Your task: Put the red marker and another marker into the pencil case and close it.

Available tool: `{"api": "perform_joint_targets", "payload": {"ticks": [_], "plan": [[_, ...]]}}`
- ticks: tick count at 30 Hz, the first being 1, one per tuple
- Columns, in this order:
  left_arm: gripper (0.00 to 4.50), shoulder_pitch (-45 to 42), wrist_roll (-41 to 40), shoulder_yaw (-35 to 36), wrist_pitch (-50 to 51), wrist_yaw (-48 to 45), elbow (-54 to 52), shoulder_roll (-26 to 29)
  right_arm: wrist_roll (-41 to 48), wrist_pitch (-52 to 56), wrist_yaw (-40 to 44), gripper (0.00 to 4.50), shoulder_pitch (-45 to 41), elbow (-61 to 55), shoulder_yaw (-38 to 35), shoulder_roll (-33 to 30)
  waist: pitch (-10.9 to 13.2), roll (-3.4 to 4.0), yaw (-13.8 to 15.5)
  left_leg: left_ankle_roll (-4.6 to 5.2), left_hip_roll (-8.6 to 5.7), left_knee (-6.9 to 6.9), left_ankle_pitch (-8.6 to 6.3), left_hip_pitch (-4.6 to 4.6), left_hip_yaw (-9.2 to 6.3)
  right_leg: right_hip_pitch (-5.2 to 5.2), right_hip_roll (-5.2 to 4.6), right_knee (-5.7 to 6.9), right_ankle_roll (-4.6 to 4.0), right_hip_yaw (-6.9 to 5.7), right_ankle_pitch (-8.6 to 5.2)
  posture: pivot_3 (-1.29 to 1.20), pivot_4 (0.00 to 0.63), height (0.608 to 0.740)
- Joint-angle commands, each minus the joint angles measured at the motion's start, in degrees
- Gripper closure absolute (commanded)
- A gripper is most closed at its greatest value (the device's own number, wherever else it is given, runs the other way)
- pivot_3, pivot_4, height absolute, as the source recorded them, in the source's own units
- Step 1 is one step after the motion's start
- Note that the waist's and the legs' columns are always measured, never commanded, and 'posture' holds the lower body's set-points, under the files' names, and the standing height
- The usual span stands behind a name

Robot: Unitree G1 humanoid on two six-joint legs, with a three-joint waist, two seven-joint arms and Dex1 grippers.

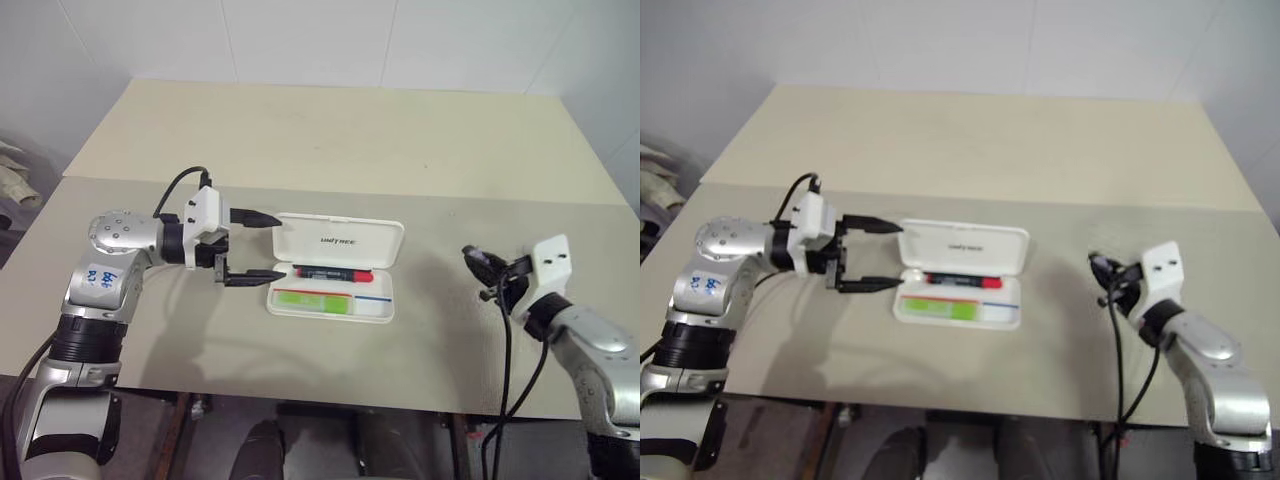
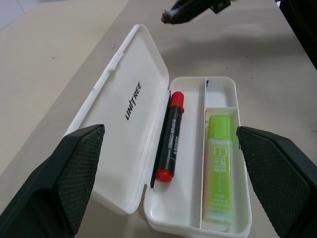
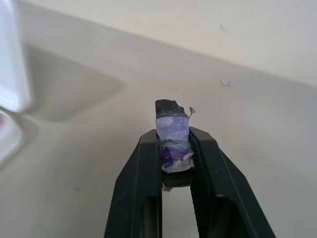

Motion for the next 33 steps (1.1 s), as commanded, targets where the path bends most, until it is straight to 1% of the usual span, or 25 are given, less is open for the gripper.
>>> {"api": "perform_joint_targets", "payload": {"ticks": [1, 4, 7, 11, 15, 18, 22, 26, 33], "plan": [[0.0, -0.5, -0.2, 0.2, -0.7, -0.4, -0.6, -0.1, 3.6, -2.7, 10.0, 4.1, -1.7, -2.8, 1.7, -4.2, 0.0, 0.0, 0.0, 0.0, 0.0, 0.0, 0.0, 0.0, 0.01, 0.0, 0.0, -0.03, 0.0, 0.0, 0.0, 0.0, 0.15, 0.74], [0.0, 0.5, -0.5, 0.4, -0.3, -0.4, -1.8, -0.1, 4.6, -5.0, 17.5, 4.1, -2.9, -3.3, 5.0, -6.9, 0.0, 0.0, 0.0, 0.0, 0.01, 0.0, 0.0, 0.0, -0.01, 0.01, 0.0, -0.05, 0.0, -0.03, 0.0, 0.0, 0.15, 0.74], [0.0, 1.6, -0.9, 0.6, 0.4, -0.3, -3.1, 0.1, 3.8, -6.9, 21.6, 4.1, -4.8, -2.0, 8.3, -8.1, 0.0, 0.0, 0.0, 0.0, 0.01, -0.01, 0.0, -0.03, -0.02, 0.01, 0.0, -0.09, 0.0, -0.04, 0.0, 0.0, 0.15, 0.74], [0.0, 2.7, -1.1, 0.8, 1.2, 0.0, -4.5, 0.3, 1.6, -9.6, 25.1, 4.1, -7.3, 0.5, 12.7, -8.4, 0.0, -0.01, 0.1, 0.0, 0.0, 0.01, 0.0, -0.04, 0.01, 0.01, -0.03, -0.15, 0.03, -0.02, 0.02, 0.0, 0.15, 0.74], [0.0, 3.3, -1.1, 0.8, 1.9, 0.2, -5.4, 0.1, -1.1, -12.4, 27.5, 4.1, -11.2, 5.4, 17.9, -6.6, 0.0, 0.0, 0.1, 0.0, 0.01, 0.01, 0.0, -0.04, 0.0, 0.01, -0.03, -0.16, 0.03, -0.04, 0.02, 0.0, 0.15, 0.74], [0.0, 2.7, -1.0, 0.5, 2.4, 0.8, -5.7, -0.5, -3.2, -15.2, 28.2, 4.1, -12.9, 8.6, 19.8, -5.4, 0.0, -0.01, 0.1, 0.0, 0.01, 0.02, 0.0, -0.04, 0.0, 0.01, -0.03, -0.15, 0.03, -0.04, 0.02, 0.0, 0.15, 0.74], [0.0, 3.2, -1.4, 1.4, 3.2, 1.1, -6.8, 0.2, -4.3, -16.8, 27.5, 4.1, -13.3, 10.5, 20.0, -4.3, 0.0, 0.0, 0.1, 0.0, 0.01, 0.01, 0.0, -0.06, 0.0, 0.0, -0.04, -0.19, 0.03, -0.04, 0.02, 0.0, 0.15, 0.74], [0.0, 4.7, -1.5, 2.2, 3.7, 1.2, -7.7, 1.4, -4.3, -17.3, 28.5, 4.1, -12.4, 10.6, 20.5, -4.2, 0.0, 0.0, 0.1, -0.01, 0.01, 0.0, 0.0, -0.06, 0.0, 0.0, -0.04, -0.21, 0.03, -0.05, 0.02, 0.0, 0.15, 0.74], [0.0, 6.3, -2.2, 2.4, 4.7, 1.6, -9.6, 1.8, -5.1, -18.7, 31.0, 4.1, -12.4, 10.9, 23.2, -3.7, 0.0, 0.0, 0.1, -0.01, 0.02, 0.03, 0.0, -0.05, 0.0, 0.0, -0.04, -0.16, 0.03, -0.05, 0.02, 0.0, 0.15, 0.74]]}}
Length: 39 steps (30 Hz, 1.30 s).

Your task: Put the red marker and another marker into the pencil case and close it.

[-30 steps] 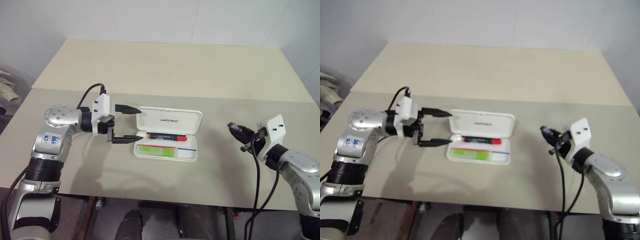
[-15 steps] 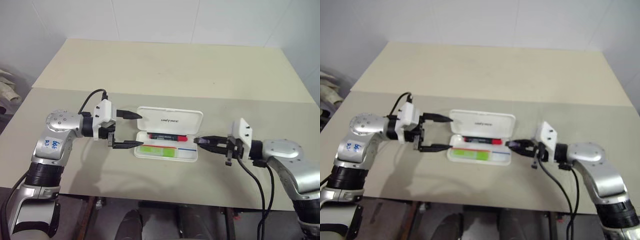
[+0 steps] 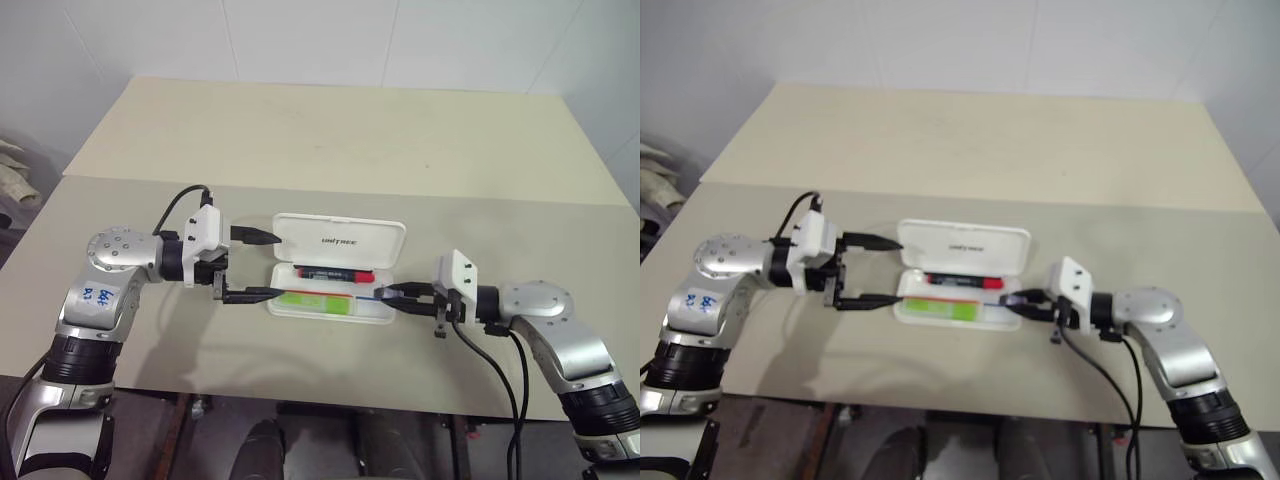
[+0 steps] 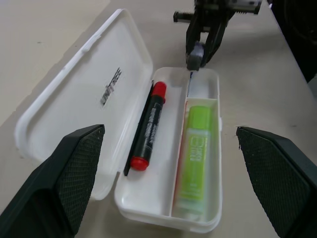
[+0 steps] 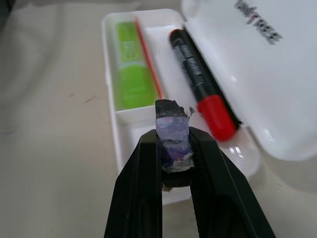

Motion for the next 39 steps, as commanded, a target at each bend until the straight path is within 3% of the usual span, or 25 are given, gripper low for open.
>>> {"api": "perform_joint_targets", "payload": {"ticks": [1, 31, 39], "plan": [[0.0, 0.2, -1.0, 1.3, 0.4, 0.4, -2.1, 1.0, 0.4, -1.0, 1.4, 4.1, -0.2, -0.7, 0.3, 0.4, 0.0, 0.0, 0.0, 0.0, 0.0, 0.01, 0.0, 0.0, 0.0, 0.0, 0.0, 0.01, 0.0, 0.0, 0.0, 0.0, 0.15, 0.74], [0.0, 0.3, -1.0, 1.5, 1.2, 2.0, -3.2, 1.1, -1.2, -0.8, 1.1, 4.1, -0.4, 0.7, 2.0, 2.7, 0.0, 0.0, 0.0, 0.0, 0.0, 0.04, 0.0, 0.0, 0.0, 0.0, 0.0, 0.04, 0.0, 0.0, 0.0, 0.0, 0.15, 0.74], [0.0, 0.5, -1.1, 1.4, 1.3, 2.6, -3.6, 0.8, -0.8, 0.2, -1.0, 1.31, -1.7, 0.8, 1.2, 4.1, 0.0, 0.0, 0.0, 0.0, 0.0, 0.07, 0.0, 0.0, 0.0, 0.0, 0.0, 0.08, 0.0, 0.0, 0.0, 0.0, 0.15, 0.74]]}}
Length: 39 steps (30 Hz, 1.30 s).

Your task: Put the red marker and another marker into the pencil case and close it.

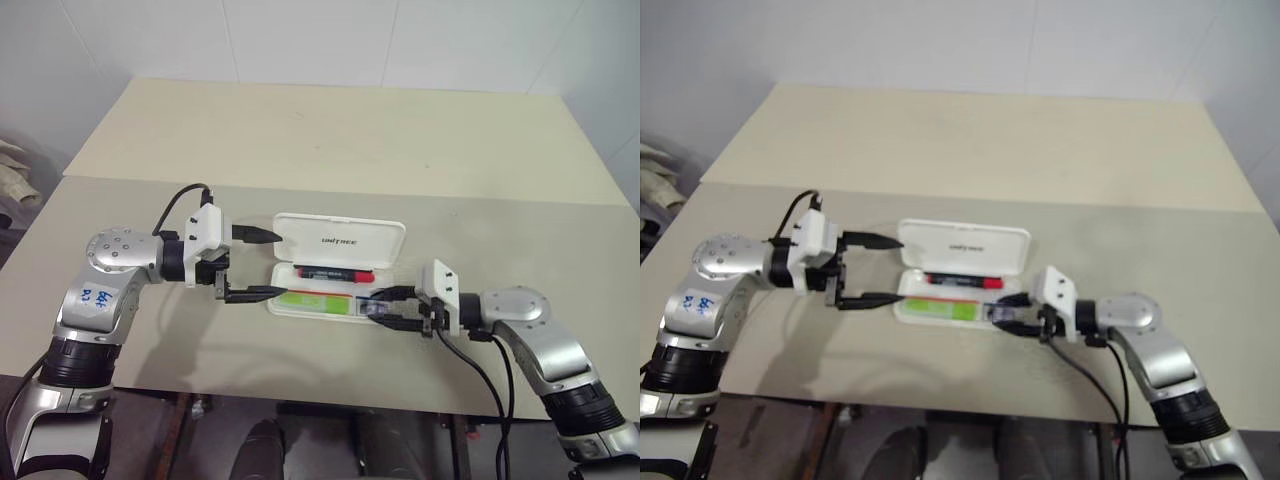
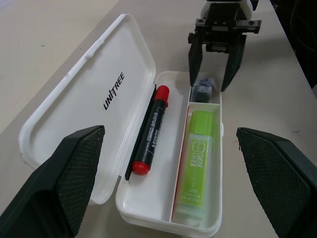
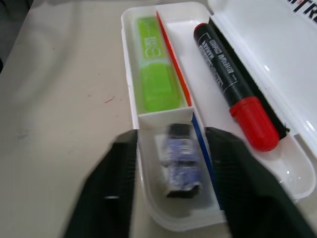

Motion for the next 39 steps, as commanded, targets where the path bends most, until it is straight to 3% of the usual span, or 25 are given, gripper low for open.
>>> {"api": "perform_joint_targets", "payload": {"ticks": [1, 4, 13, 25, 30, 39], "plan": [[0.0, 0.0, -1.0, 1.2, -0.2, 0.3, -1.9, 0.4, 1.0, 0.1, -1.0, 0.92, -1.0, -0.8, -1.4, 0.8, 0.0, 0.0, 0.0, 0.0, 0.0, 0.01, 0.0, 0.0, 0.0, 0.0, 0.0, 0.02, 0.0, 0.0, 0.0, 0.0, 0.15, 0.74], [0.0, 0.0, -1.0, 1.2, -0.3, 0.4, -1.8, 0.3, 1.1, 0.4, -1.1, 0.04, -1.7, -1.6, -1.7, 0.8, 0.0, 0.0, 0.0, 0.0, 0.0, 0.04, 0.0, 0.0, 0.0, 0.0, 0.0, 0.05, 0.0, 0.0, 0.0, 0.0, 0.15, 0.74], [0.0, 0.3, -0.9, 0.9, -0.4, 0.6, -1.8, -0.2, 5.0, 3.4, -1.2, 0.04, 0.3, -7.3, -4.7, -0.6, 0.0, 0.0, 0.0, 0.0, 0.0, 0.08, 0.0, 0.01, 0.0, 0.0, 0.0, 0.12, 0.0, 0.0, 0.0, 0.0, 0.15, 0.74], [0.0, 0.9, -0.4, 0.3, -1.2, -0.1, -0.1, -0.5, 9.2, 6.8, -6.8, 0.04, 10.9, -18.1, -17.9, -5.6, 0.0, 0.0, 0.1, 0.0, -0.01, 0.1, 0.0, 0.01, 0.0, 0.01, 0.01, 0.14, -0.01, 0.01, -0.01, 0.0, 0.15, 0.74], [1.21, -0.2, -0.5, 0.1, -1.8, -1.0, 1.6, -0.9, 9.7, 6.3, -6.6, 0.0, 13.0, -18.8, -20.1, -7.0, 0.0, 0.0, 0.0, 0.0, -0.01, 0.11, 0.0, 0.05, 0.01, 0.01, 0.03, 0.19, -0.01, 0.02, 0.0, 0.0, 0.15, 0.74], [4.18, -0.6, -0.5, 0.5, -3.3, -0.4, 3.0, -1.9, 9.6, 4.9, -6.4, 0.0, 14.7, -18.7, -21.1, -7.7, 0.0, 0.0, 0.1, 0.03, -0.01, 0.12, 0.02, 0.04, 0.0, 0.01, 0.02, 0.18, -0.01, 0.02, 0.0, 0.0, 0.15, 0.74]]}}
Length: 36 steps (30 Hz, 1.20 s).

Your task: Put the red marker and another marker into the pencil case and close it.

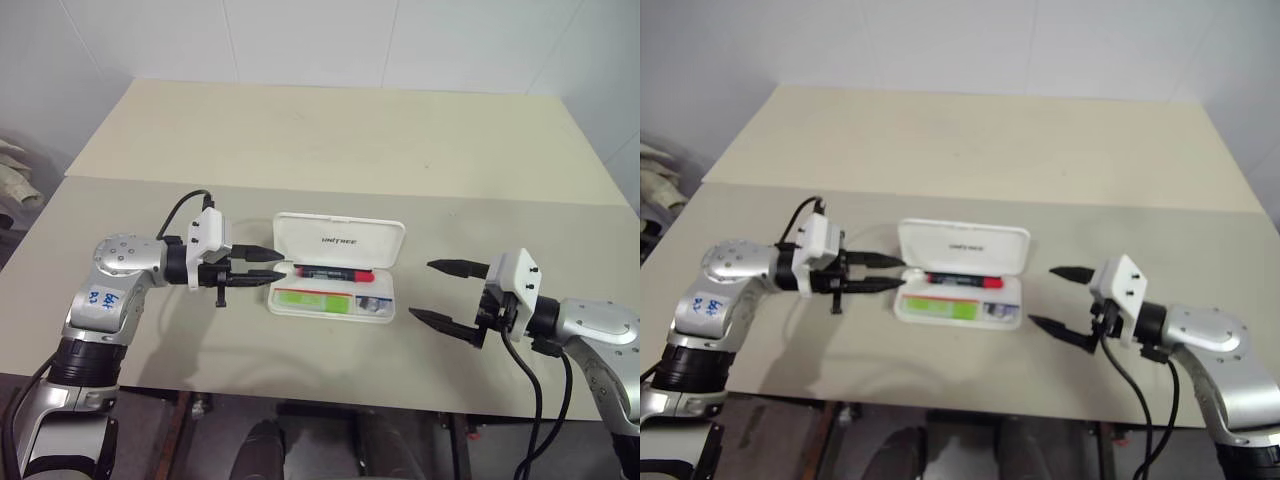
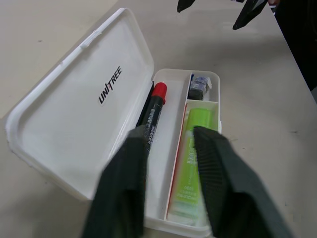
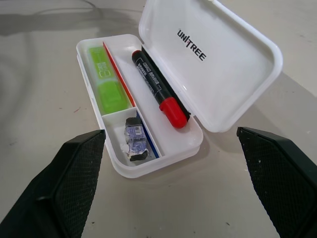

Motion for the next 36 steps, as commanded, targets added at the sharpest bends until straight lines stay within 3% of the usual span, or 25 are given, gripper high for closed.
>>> {"api": "perform_joint_targets", "payload": {"ticks": [1, 6, 14, 23, 28, 36], "plan": [[4.47, -0.7, -0.5, 1.2, -1.3, 0.6, -0.7, -0.3, 0.9, -1.5, 0.2, 0.0, 0.5, -2.1, -1.8, -0.8, 0.0, 0.0, 0.0, 0.0, 0.0, 0.0, 0.0, 0.0, 0.0, 0.0, 0.0, 0.0, 0.0, 0.0, 0.0, 0.0, 0.15, 0.74], [4.47, -0.9, -0.4, 2.8, -1.8, 4.3, 0.1, -1.8, 0.7, -2.0, 0.3, 0.0, 0.9, -2.0, -1.7, -0.9, 0.0, 0.0, 0.0, 0.0, 0.0, 0.01, 0.0, 0.0, 0.0, 0.0, 0.0, 0.01, 0.0, 0.0, 0.0, 0.0, 0.15, 0.74], [4.47, -8.4, -9.3, 11.4, 11.8, 20.1, -0.3, -8.9, 0.5, -2.1, 0.1, 0.0, 0.8, -2.0, -1.0, -1.0, 0.0, -0.05, 0.1, 0.0, -0.02, 0.25, 0.0, -0.04, -0.08, 0.08, 0.0, 0.05, 0.05, -0.05, 0.03, 0.0, 0.15, 0.74], [4.47, -15.3, -2.1, 8.4, 13.5, 28.9, 10.1, -10.1, 0.4, -1.5, -0.8, 0.0, 0.3, -2.8, -0.4, -0.7, 0.0, -0.05, 0.1, 0.0, -0.04, 0.5, 0.0, -0.03, -0.07, 0.12, 0.01, 0.1, 0.11, -0.02, 0.1, 0.0, 0.15, 0.74], [4.47, -18.3, 3.2, 4.6, 12.5, 29.8, 18.7, -10.1, 0.2, -1.3, -1.8, 0.0, 0.2, -3.0, -0.2, -0.5, 0.0, -0.05, 0.1, -0.01, -0.07, 0.53, 0.0, -0.05, -0.06, 0.14, 0.0, 0.06, 0.15, -0.01, 0.14, 0.0, 0.15, 0.74], [4.47, -20.2, 5.3, 0.9, 7.4, 20.3, 25.0, -10.2, 0.9, -1.1, -3.0, 0.0, 0.9, -4.0, -0.9, -0.1, 0.0, -0.05, 0.1, -0.01, -0.07, 0.46, 0.0, -0.11, -0.06, 0.11, 0.0, 0.01, 0.15, -0.01, 0.14, 0.0, 0.15, 0.74]]}}
